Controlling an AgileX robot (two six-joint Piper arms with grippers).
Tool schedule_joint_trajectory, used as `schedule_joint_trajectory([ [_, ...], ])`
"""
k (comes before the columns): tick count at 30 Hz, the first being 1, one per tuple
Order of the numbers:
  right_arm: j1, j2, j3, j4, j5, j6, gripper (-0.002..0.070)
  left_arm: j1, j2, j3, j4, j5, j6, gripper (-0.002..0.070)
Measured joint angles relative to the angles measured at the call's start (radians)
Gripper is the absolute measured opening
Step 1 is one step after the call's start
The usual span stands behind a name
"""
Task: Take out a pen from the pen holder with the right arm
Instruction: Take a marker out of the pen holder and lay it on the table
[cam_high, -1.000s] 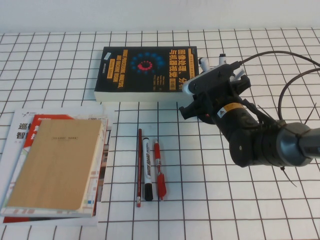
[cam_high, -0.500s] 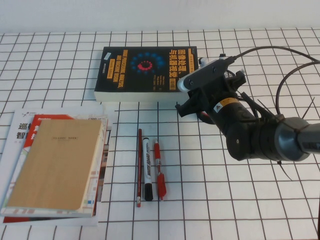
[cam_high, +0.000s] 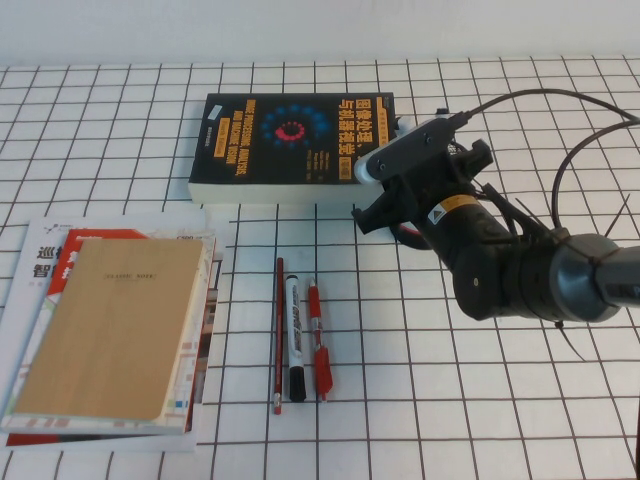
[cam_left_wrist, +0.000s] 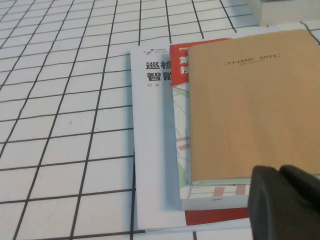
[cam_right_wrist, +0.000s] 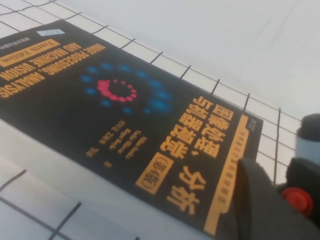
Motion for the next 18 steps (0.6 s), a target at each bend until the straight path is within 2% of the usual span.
schedule_joint_trajectory([
  [5, -0.003, 0.000, -0.002, 0.000, -0.022, -0.013, 0.0055, 0.000, 0.000, 0.000, 0.000, 0.000, 0.000, -0.0004],
  [18, -0.008, -0.005, -0.002, 0.000, -0.037, -0.032, 0.0048, 0.000, 0.000, 0.000, 0.000, 0.000, 0.000, -0.0004],
])
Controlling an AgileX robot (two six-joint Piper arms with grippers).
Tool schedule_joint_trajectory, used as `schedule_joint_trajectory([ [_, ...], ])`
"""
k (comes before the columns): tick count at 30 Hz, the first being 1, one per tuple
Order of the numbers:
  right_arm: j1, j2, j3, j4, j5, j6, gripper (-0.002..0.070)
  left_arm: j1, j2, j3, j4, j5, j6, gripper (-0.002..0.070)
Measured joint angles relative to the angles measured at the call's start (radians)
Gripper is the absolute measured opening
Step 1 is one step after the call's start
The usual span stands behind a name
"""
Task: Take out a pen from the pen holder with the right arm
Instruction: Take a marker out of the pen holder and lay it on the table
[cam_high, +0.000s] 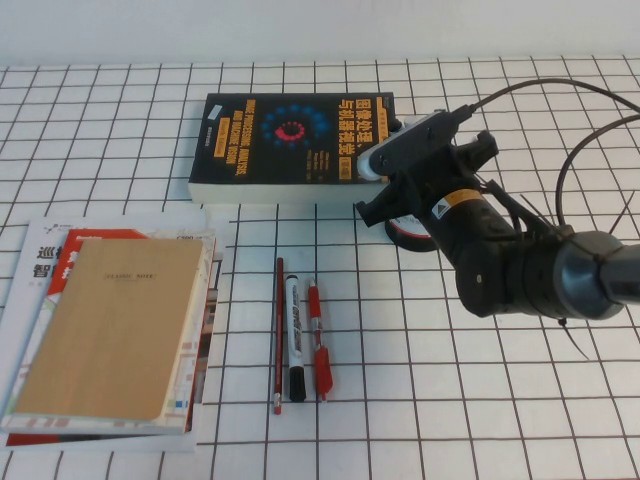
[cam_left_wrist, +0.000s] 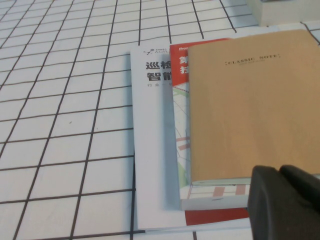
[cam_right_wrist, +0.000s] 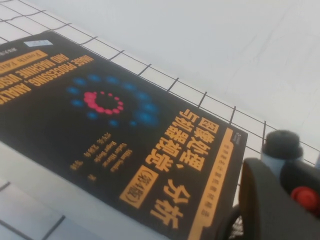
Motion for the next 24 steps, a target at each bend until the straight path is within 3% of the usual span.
schedule_joint_trajectory([
  [15, 0.000, -0.263, 0.002, 0.003, 0.176, 0.002, 0.0046, 0.000, 0.000, 0.000, 0.000, 0.000, 0.000, -0.0004],
  [24, 0.000, -0.550, 0.002, 0.041, 0.614, 0.016, 0.0046, 0.000, 0.000, 0.000, 0.000, 0.000, 0.000, -0.0004],
])
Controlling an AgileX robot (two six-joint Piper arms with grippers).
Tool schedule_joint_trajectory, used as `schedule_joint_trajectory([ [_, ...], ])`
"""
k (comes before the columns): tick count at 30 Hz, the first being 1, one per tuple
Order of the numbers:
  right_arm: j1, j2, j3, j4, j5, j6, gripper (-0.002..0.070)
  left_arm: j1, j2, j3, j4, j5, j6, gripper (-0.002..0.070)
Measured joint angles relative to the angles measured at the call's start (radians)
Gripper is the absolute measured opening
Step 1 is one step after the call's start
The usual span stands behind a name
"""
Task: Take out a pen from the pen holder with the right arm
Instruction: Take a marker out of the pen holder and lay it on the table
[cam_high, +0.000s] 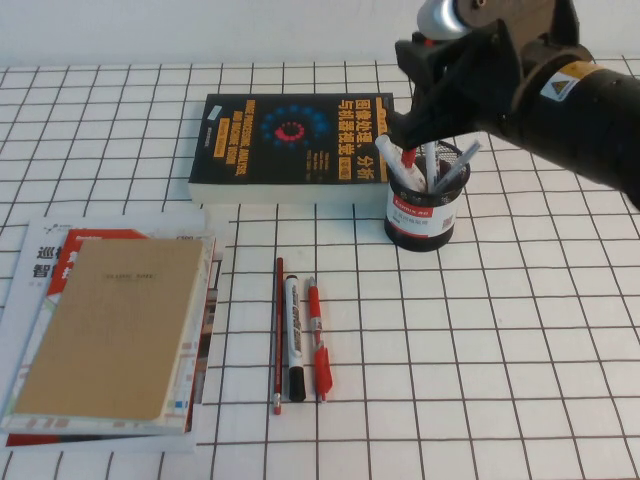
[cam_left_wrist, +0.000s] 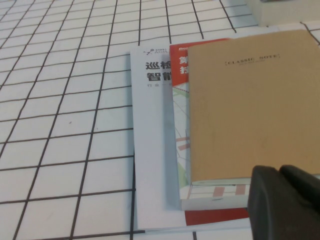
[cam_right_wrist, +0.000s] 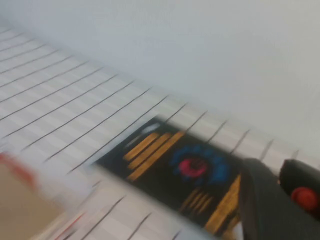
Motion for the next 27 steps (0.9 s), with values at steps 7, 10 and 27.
schedule_joint_trajectory([
  [7, 0.000, -0.057, -0.083, -0.053, 0.558, 0.295, 0.0046, 0.000, 0.000, 0.000, 0.000, 0.000, 0.000, -0.0004],
  [10, 0.000, -0.027, -0.133, -0.093, 0.763, 0.429, 0.0046, 0.000, 0.000, 0.000, 0.000, 0.000, 0.000, -0.0004],
  [27, 0.000, 0.366, -0.403, -0.108, 1.124, 0.615, 0.0046, 0.000, 0.000, 0.000, 0.000, 0.000, 0.000, -0.0004],
])
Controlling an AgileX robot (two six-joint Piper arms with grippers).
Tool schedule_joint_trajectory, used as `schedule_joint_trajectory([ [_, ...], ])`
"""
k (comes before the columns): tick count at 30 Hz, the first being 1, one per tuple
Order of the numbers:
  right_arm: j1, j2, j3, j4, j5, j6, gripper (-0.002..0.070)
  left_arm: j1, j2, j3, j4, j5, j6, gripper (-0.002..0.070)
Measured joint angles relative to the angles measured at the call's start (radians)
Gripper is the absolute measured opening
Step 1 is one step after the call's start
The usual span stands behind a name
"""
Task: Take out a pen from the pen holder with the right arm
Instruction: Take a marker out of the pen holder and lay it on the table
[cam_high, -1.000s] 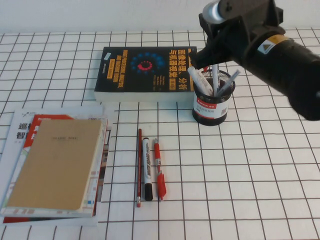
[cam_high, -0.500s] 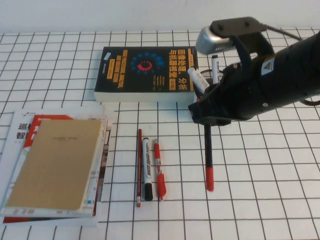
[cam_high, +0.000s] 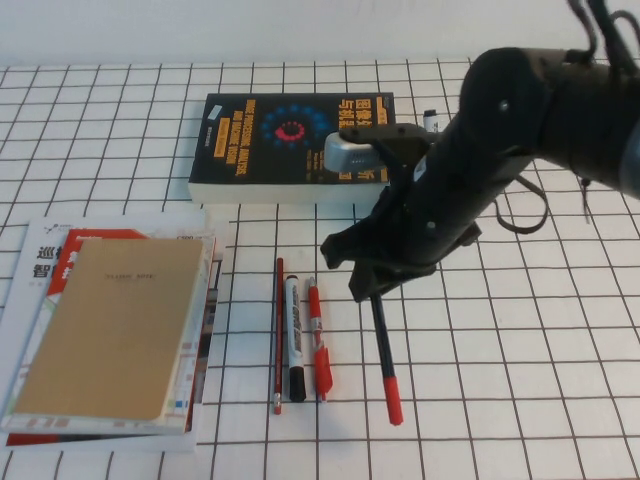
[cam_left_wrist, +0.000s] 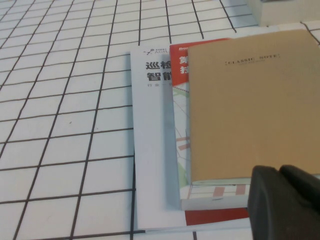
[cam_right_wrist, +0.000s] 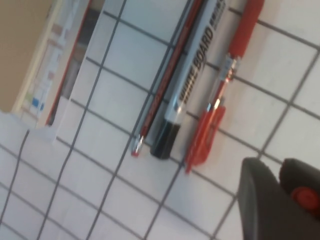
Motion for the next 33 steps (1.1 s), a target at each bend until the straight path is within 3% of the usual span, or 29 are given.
schedule_joint_trajectory([
  [12, -0.013, 0.303, -0.254, 0.068, 0.024, 0.004, 0.0046, 0.000, 0.000, 0.000, 0.000, 0.000, 0.000, -0.0004],
  [23, -0.030, 0.374, -0.296, 0.083, -0.019, 0.006, 0.0053, 0.000, 0.000, 0.000, 0.000, 0.000, 0.000, -0.0004],
  [25, -0.030, 0.374, -0.297, 0.083, -0.031, 0.006, 0.0083, 0.000, 0.000, 0.000, 0.000, 0.000, 0.000, -0.0004],
  [30, -0.030, 0.376, -0.297, 0.083, -0.041, 0.006, 0.0252, 0.000, 0.000, 0.000, 0.000, 0.000, 0.000, -0.0004],
  [33, -0.030, 0.376, -0.297, 0.083, -0.041, 0.006, 0.0297, 0.000, 0.000, 0.000, 0.000, 0.000, 0.000, -0.0004],
])
